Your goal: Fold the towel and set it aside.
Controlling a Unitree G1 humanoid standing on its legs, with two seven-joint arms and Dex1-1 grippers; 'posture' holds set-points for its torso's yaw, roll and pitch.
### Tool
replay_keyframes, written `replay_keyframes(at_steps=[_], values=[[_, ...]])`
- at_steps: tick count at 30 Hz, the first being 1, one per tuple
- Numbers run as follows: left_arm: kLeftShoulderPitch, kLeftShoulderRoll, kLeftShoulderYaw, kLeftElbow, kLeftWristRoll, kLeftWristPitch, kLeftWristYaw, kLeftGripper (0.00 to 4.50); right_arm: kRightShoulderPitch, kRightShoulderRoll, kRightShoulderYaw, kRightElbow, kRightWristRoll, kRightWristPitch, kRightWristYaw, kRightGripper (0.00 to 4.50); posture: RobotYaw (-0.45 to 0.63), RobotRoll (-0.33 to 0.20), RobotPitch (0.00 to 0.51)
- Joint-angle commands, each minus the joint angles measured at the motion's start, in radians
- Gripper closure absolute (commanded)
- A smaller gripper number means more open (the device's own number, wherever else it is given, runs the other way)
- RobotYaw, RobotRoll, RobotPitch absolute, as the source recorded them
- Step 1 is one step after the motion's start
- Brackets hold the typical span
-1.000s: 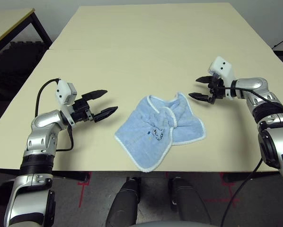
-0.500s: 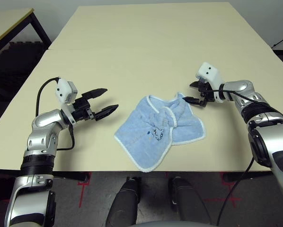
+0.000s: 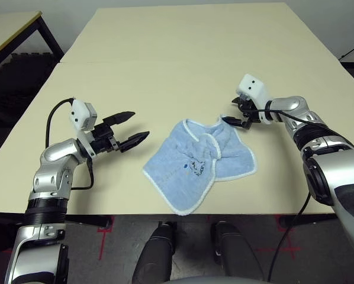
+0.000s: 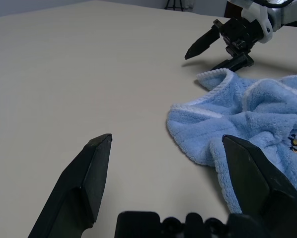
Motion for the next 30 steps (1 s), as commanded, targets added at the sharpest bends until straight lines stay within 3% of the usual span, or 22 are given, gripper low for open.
replay_keyframes(at_steps=[1,6,9,19,25,30], values=[[0.022,0.002,0.002,-0.013,0.000,0.004,0.001,0.00,0.002,0.007,0.029,0.018,-0.030,0.019,0.011,0.04,0.10,0.000,0.164],[0.020,0.001,0.000,-0.009,0.002,0.004,0.003,0.00,0.003,0.009,0.049,0.020,-0.045,0.042,0.039,0.04,0.10,0.000,0.162],[0.020,0.001,0.001,-0.011,-0.001,0.008,0.003,0.00,0.002,0.009,0.064,0.022,-0.055,0.062,0.051,0.60,0.10,0.000,0.162],[0.012,-0.002,-0.001,-0.004,-0.002,0.017,0.002,0.00,-0.003,-0.003,0.072,0.015,-0.040,0.119,0.138,4.34,0.09,0.000,0.158],[0.007,-0.001,-0.003,0.001,-0.001,0.022,0.000,0.00,-0.012,-0.020,0.030,0.008,-0.001,0.124,0.134,4.49,0.09,0.000,0.154],[0.004,-0.004,0.001,0.002,-0.005,0.034,0.009,0.00,-0.029,-0.017,-0.115,-0.012,0.144,0.108,0.171,4.49,0.08,0.000,0.150]])
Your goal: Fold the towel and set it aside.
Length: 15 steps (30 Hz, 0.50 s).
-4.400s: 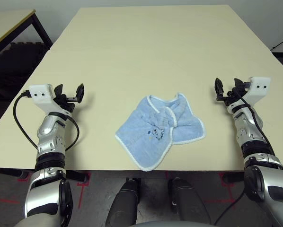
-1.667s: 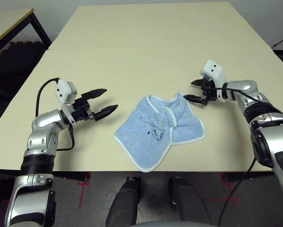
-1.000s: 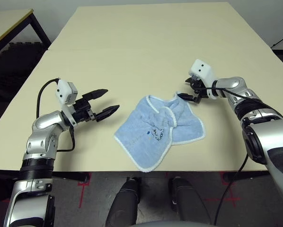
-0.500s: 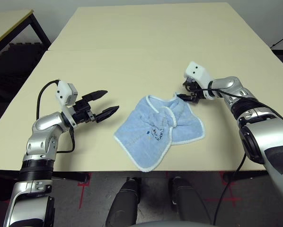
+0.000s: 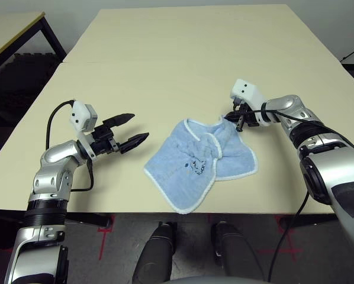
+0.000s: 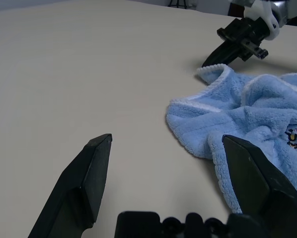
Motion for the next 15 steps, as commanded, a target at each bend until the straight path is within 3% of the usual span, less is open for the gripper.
replay_keyframes(at_steps=[1,8,15], values=[[-0.002,-0.006,0.004,0.001,-0.007,0.021,0.013,0.00,-0.015,0.003,-0.129,-0.015,0.139,0.004,0.051,4.49,0.08,0.000,0.148],[-0.007,-0.014,0.014,0.015,0.010,0.019,0.074,0.00,-0.017,-0.002,-0.227,-0.072,0.241,-0.073,0.078,4.49,0.07,0.000,0.138],[-0.008,-0.045,0.029,0.001,-0.009,0.037,0.133,0.00,-0.018,0.033,-0.242,-0.187,0.299,-0.221,0.106,4.49,0.04,0.000,0.128]])
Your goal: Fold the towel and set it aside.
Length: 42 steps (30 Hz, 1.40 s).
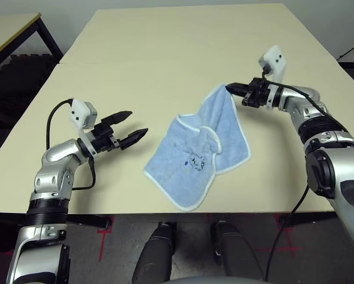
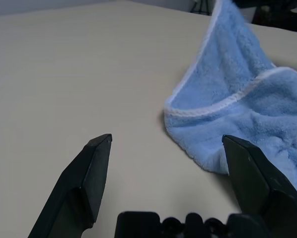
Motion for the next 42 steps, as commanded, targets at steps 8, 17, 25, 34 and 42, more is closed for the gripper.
replay_keyframes(at_steps=[8,17,25,34,42], values=[[-0.001,-0.029,0.002,0.002,-0.005,0.019,0.024,0.00,-0.089,0.072,-0.029,-0.157,0.117,-0.058,0.004,4.49,0.04,0.000,0.121],[-0.021,-0.043,-0.006,0.007,-0.004,0.025,0.026,0.00,-0.179,0.077,-0.059,-0.236,0.193,-0.042,-0.071,4.49,0.03,0.000,0.119],[-0.059,-0.066,-0.011,0.034,-0.001,0.023,0.026,0.00,-0.285,0.051,-0.057,-0.287,0.218,-0.028,-0.096,4.49,0.02,0.000,0.121],[-0.120,-0.113,-0.026,0.087,0.010,0.004,0.026,0.00,-0.282,0.129,0.033,-0.415,0.188,0.110,-0.133,4.49,0.02,0.000,0.122],[-0.129,-0.121,-0.028,0.095,0.014,0.005,0.030,0.00,-0.356,0.225,0.067,-0.302,0.075,0.172,-0.447,4.49,0.03,0.000,0.123]])
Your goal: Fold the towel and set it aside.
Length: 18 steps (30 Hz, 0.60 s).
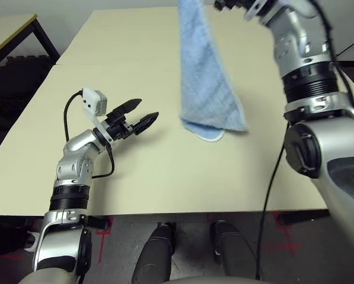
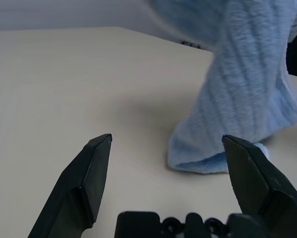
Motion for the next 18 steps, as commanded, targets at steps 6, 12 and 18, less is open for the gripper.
replay_keyframes(at_steps=[6,12,18], values=[[-0.009,-0.004,-0.035,0.006,0.121,-0.030,0.142,0.00,-0.134,0.026,0.001,0.205,-0.088,-0.007,-0.261,4.49,0.05,0.000,0.127],[0.048,-0.036,-0.030,-0.153,0.026,0.157,0.187,0.00,-0.188,0.009,-0.056,0.337,-0.078,-0.030,-0.401,4.49,0.06,0.000,0.135],[0.060,-0.068,-0.035,-0.376,-0.136,0.436,0.226,0.00,-0.200,0.041,-0.059,0.377,-0.080,-0.037,-0.393,4.49,0.06,0.000,0.137]])
